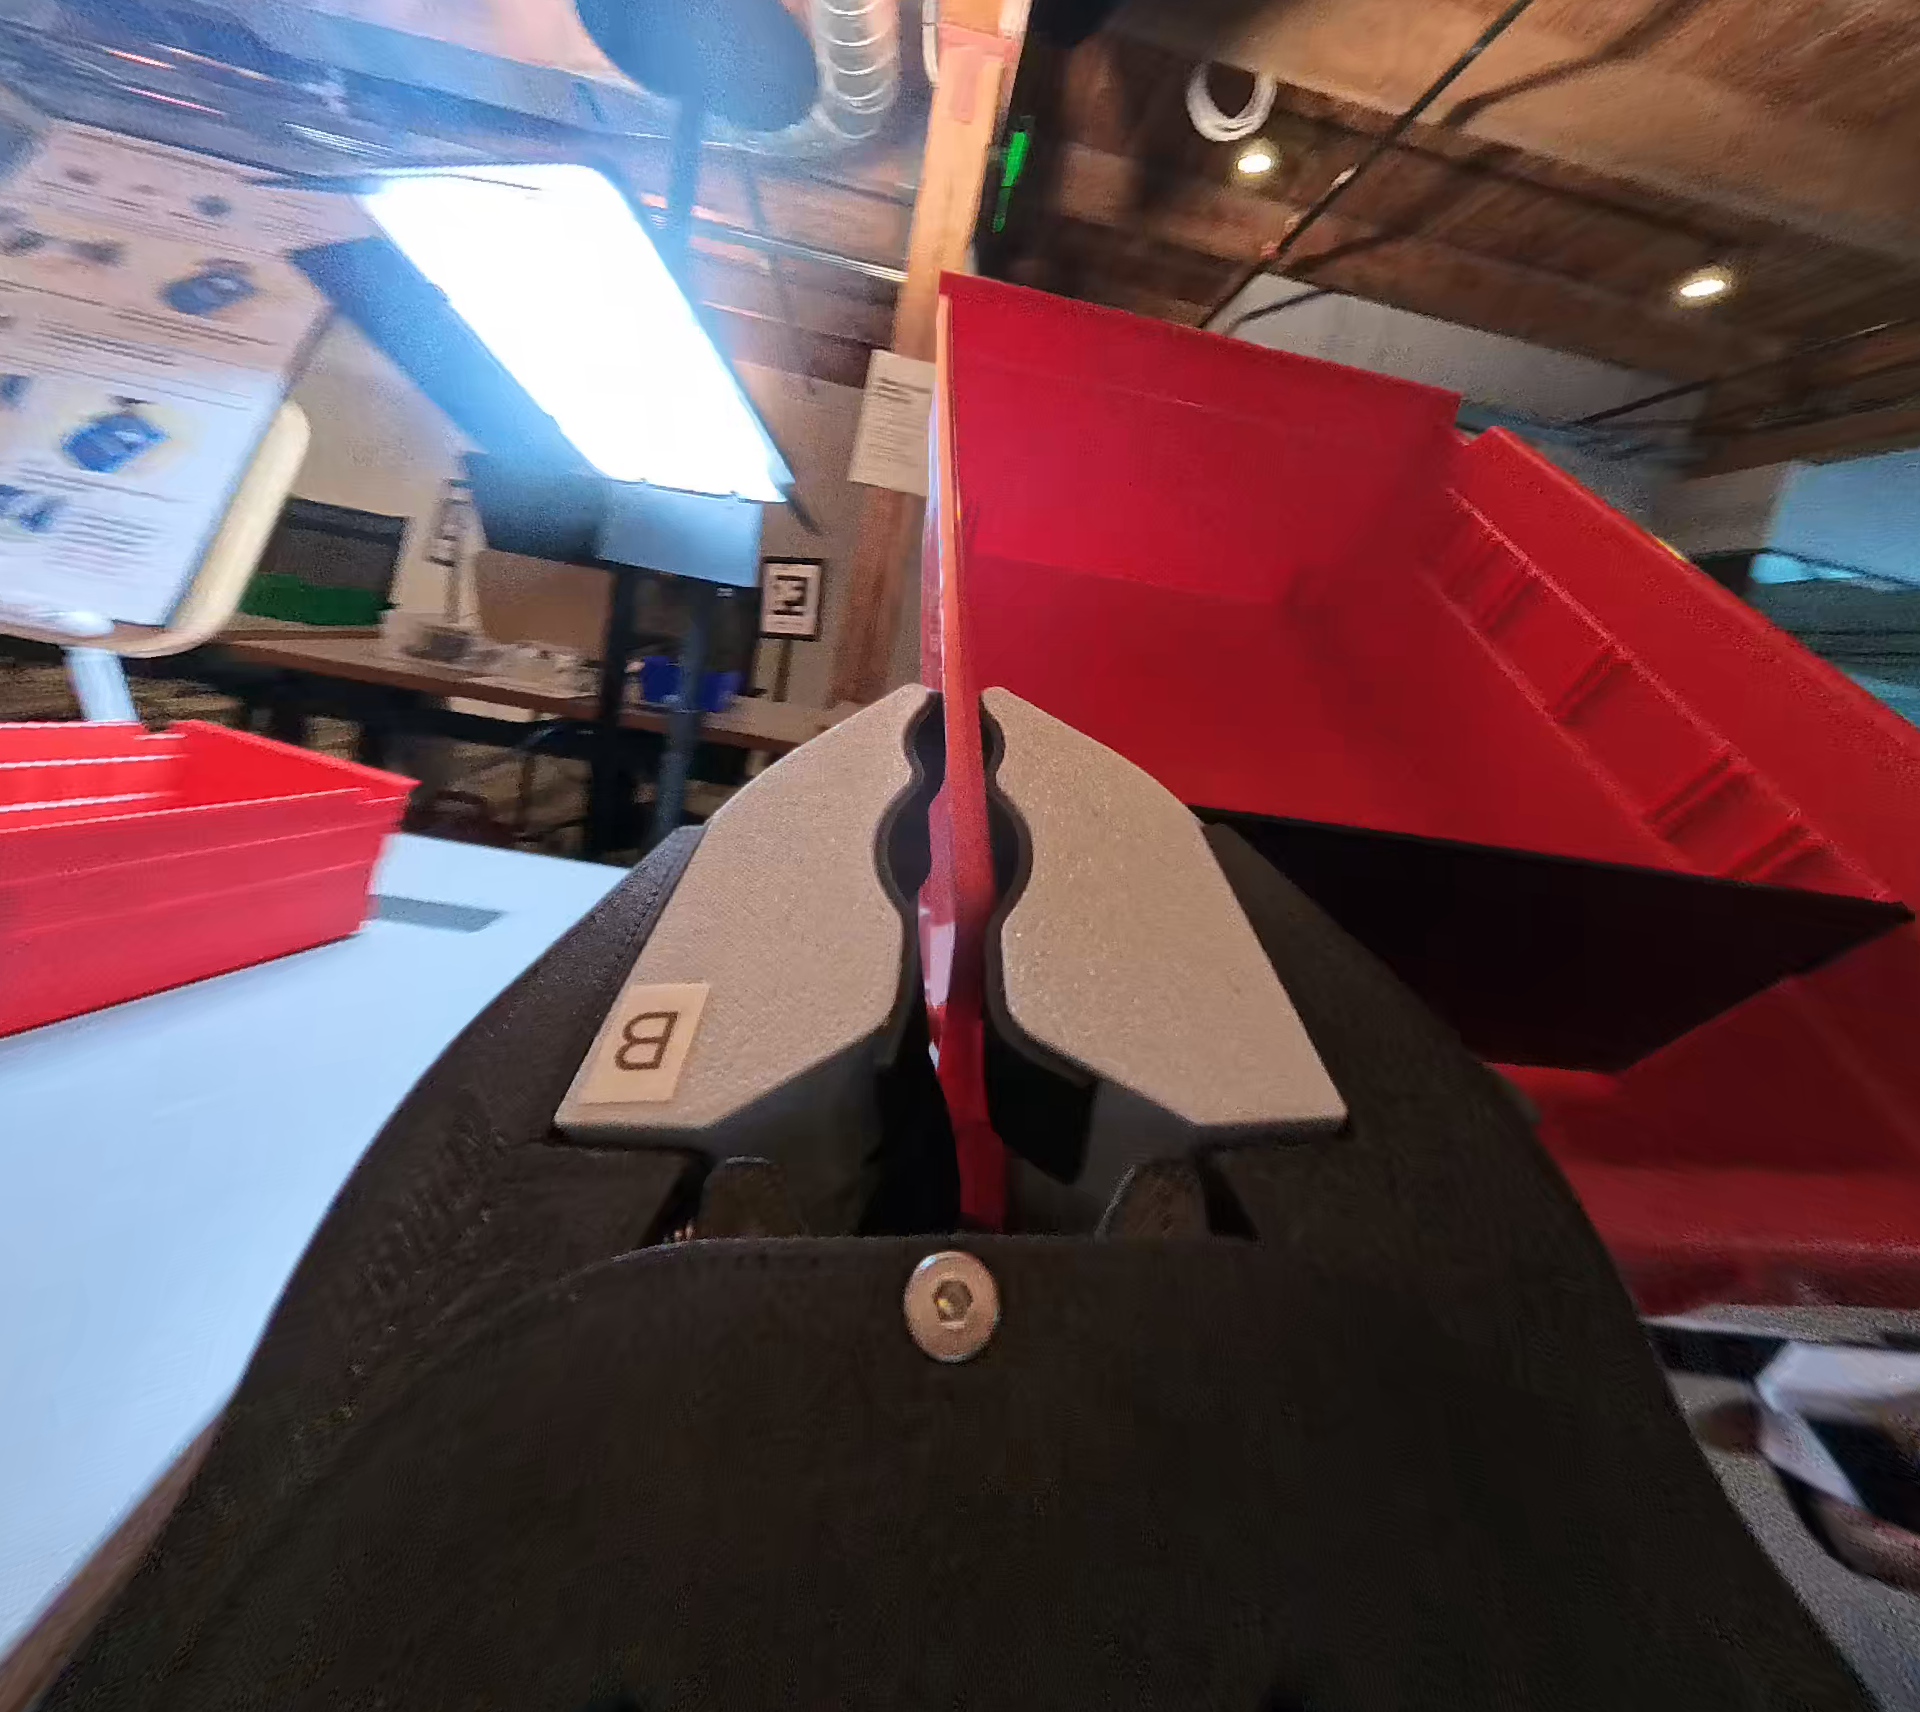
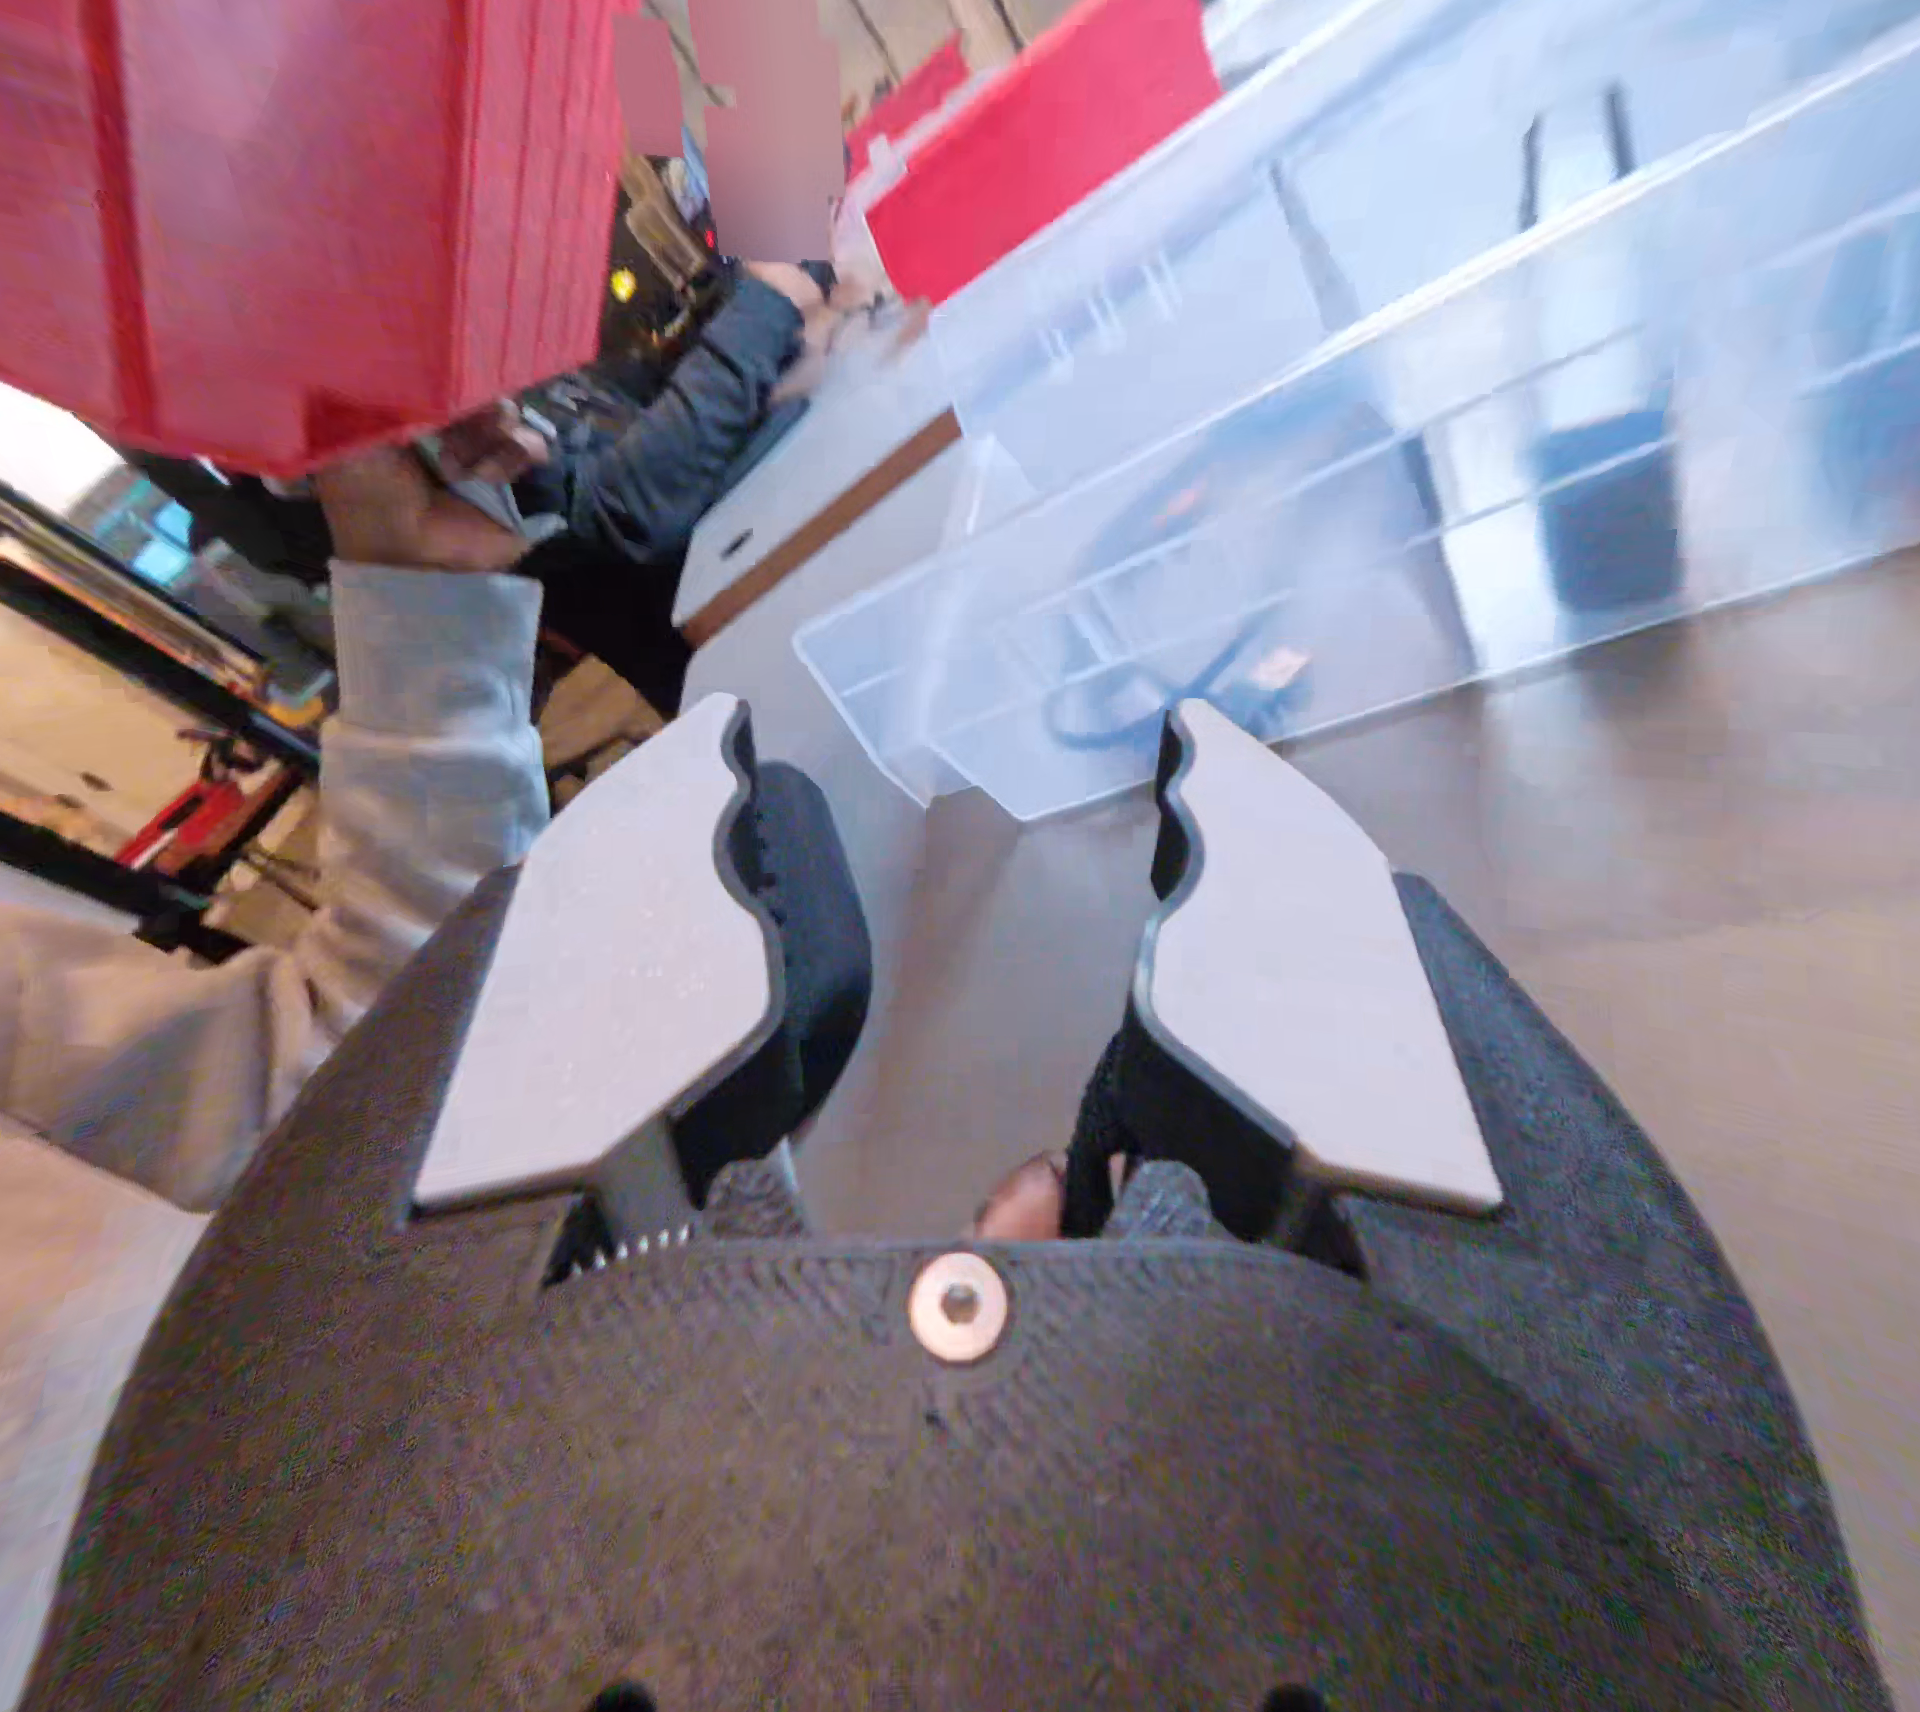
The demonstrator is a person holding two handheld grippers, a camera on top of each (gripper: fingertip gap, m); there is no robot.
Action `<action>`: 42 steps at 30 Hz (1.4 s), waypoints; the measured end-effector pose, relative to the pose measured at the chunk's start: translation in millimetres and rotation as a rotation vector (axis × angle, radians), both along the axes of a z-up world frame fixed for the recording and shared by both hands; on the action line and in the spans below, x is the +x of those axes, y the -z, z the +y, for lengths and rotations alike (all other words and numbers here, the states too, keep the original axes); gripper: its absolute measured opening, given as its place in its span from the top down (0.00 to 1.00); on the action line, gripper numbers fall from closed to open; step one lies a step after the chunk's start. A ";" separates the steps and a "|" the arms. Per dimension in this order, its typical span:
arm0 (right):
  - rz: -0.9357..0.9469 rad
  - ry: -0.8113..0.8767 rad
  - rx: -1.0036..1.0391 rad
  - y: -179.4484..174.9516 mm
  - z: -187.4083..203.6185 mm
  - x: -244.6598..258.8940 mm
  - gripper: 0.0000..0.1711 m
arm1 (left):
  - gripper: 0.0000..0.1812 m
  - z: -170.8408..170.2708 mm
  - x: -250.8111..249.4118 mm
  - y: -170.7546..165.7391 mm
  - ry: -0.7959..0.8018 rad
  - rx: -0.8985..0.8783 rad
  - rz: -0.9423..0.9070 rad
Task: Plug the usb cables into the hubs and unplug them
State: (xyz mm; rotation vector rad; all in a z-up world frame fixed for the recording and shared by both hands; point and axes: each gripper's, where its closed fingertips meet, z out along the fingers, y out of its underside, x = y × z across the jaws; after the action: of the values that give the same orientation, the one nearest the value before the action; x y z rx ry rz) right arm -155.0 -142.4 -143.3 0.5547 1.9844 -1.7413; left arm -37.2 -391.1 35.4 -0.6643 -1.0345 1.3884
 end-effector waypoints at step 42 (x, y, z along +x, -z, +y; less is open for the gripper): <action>0.046 0.710 0.306 22.7 285.7 -68.8 0.70 | 0.70 334.0 -164.3 157.8 0.761 0.043 -0.603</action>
State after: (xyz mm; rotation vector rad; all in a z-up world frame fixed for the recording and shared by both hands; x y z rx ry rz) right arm -223.8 143.2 -166.0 1.4796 2.2682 -1.8188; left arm -201.5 -57.1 -122.5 -1.3247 -1.0920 0.5002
